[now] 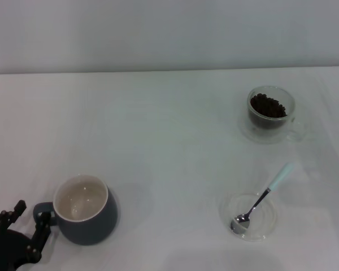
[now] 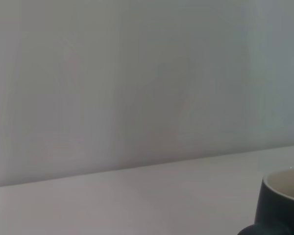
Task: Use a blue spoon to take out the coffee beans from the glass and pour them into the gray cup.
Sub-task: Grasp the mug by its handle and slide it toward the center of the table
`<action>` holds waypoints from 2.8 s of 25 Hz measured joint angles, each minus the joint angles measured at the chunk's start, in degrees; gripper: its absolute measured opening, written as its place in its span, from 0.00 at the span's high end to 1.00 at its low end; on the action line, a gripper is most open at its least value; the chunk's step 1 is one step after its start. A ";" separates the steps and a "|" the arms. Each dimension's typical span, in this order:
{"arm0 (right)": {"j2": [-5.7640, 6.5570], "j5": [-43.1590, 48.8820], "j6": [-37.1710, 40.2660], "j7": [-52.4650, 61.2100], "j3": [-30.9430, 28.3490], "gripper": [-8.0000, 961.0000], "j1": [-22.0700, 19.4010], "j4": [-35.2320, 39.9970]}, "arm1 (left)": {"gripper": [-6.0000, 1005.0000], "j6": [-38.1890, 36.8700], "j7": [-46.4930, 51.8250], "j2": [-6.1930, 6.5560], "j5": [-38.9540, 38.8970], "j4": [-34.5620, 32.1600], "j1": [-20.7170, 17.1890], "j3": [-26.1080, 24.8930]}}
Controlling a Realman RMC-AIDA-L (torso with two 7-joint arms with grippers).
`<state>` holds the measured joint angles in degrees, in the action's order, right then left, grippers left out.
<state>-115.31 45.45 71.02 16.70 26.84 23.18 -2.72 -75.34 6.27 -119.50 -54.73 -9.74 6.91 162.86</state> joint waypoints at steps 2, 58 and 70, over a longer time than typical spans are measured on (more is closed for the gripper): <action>0.00 -0.05 0.00 0.00 -0.17 0.19 0.01 0.00 | 0.45 0.56 -0.09 -0.03 0.01 -0.14 0.31 0.00; 0.00 -0.18 -0.71 -0.32 0.04 0.20 1.17 0.53 | 0.88 15.40 -1.47 -0.38 2.55 -6.74 14.02 -0.01; 0.00 -0.04 -0.69 -0.03 0.19 0.20 0.99 0.47 | 0.77 14.75 -3.89 -0.23 2.94 -7.06 11.65 -0.08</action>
<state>-115.31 45.42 70.33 16.67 27.03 24.17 -2.25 -60.59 2.38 -119.72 -51.79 -16.80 18.56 162.78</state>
